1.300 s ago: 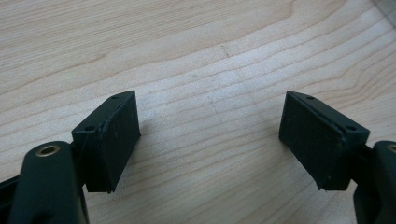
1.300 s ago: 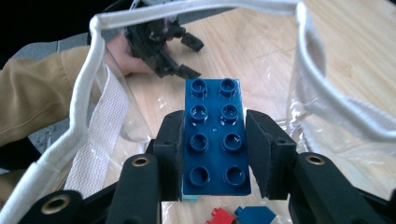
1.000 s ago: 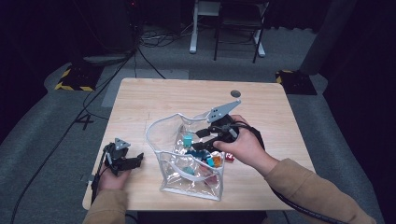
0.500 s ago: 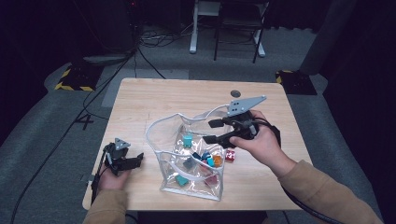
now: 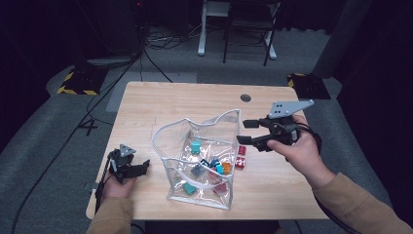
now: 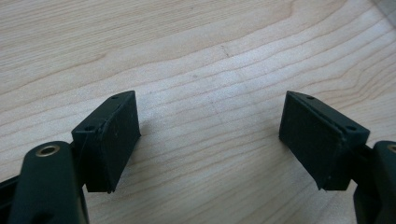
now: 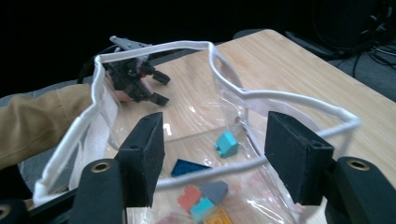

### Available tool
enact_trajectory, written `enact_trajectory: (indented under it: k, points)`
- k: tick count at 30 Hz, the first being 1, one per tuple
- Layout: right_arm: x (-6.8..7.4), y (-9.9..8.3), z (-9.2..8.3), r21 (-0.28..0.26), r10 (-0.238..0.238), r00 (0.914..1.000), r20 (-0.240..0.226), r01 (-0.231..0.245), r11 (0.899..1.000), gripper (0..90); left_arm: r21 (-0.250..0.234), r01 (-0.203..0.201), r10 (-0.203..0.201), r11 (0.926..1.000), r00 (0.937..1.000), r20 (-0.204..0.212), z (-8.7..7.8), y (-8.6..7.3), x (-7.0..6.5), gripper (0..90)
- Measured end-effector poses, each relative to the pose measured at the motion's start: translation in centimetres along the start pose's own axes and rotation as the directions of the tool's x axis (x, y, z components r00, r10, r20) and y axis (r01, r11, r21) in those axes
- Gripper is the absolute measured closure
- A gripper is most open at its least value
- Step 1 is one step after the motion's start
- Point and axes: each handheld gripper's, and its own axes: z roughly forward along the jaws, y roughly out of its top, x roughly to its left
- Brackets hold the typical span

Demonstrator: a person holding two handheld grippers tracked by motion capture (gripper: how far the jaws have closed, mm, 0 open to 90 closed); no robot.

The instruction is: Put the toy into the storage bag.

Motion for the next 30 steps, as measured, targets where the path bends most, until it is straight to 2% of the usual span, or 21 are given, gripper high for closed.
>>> enact_trajectory:
  k: [7, 14, 16, 18, 19, 20, 21, 22, 27, 30]
  points:
    - [-1.2, -1.5, -1.5, -0.01, 0.022, 0.9985, 0.051, -0.021, 1.0, 39.0, 0.001, 0.005, -0.005, 1.0, 1.0, -0.002, 0.0, 0.0, 0.0, 20.6]
    - [-2.2, -3.4, -1.4, 0.008, 0.028, 0.9951, 0.095, -0.029, 1.0, 38.5, -0.003, 0.023, -0.023, 0.9997, 0.9997, -0.012, 0.2, 0.1, 0.0, 20.0]
    - [-2.6, -4.2, -1.1, 0.02, 0.023, 0.9926, 0.119, -0.025, 0.999, 37.5, 0.0, 0.026, -0.026, 0.9997, 0.9995, -0.02, 0.2, 0.1, 0.0, 19.7]
    - [-2.8, -4.8, -0.8, 0.026, 0.028, 0.9921, 0.122, -0.031, 0.999, 37.5, 0.002, 0.029, -0.029, 0.9996, 0.9994, -0.02, 0.2, 0.2, 0.0, 18.9]
    - [-3.3, -6.0, 0.0, 0.037, 0.043, 0.9913, 0.124, -0.048, 0.998, 37.4, -0.002, 0.03, -0.03, 0.9995, 0.9993, -0.023, 0.3, 0.2, 0.0, 18.6]
    - [-3.3, -6.0, 0.0, 0.037, 0.043, 0.9913, 0.124, -0.048, 0.998, 37.4, -0.002, 0.03, -0.03, 0.9995, 0.9993, -0.023, 0.3, 0.2, 0.0, 18.5]
    - [-3.8, -7.0, 0.7, 0.046, 0.059, 0.9909, 0.121, -0.065, 0.997, 37.5, -0.002, 0.031, -0.031, 0.9995, 0.9993, -0.024, 0.3, 0.2, 0.0, 18.2]
    - [-3.8, -7.0, 0.7, 0.046, 0.059, 0.9909, 0.121, -0.065, 0.997, 37.5, -0.002, 0.031, -0.031, 0.9995, 0.9993, -0.024, 0.3, 0.2, 0.0, 18.1]
    - [-4.9, -9.6, 2.4, 0.082, 0.068, 0.9865, 0.149, -0.081, 0.993, 37.2, 0.001, 0.034, -0.034, 0.9994, 0.999, -0.028, 0.3, 0.2, 0.0, 18.1]
    - [-5.3, -10.6, 3.2, 0.094, 0.071, 0.9864, 0.148, -0.086, 0.992, 37.2, 0.0, 0.035, -0.035, 0.9994, 0.999, -0.028, 0.3, 0.2, 0.0, 18.1]
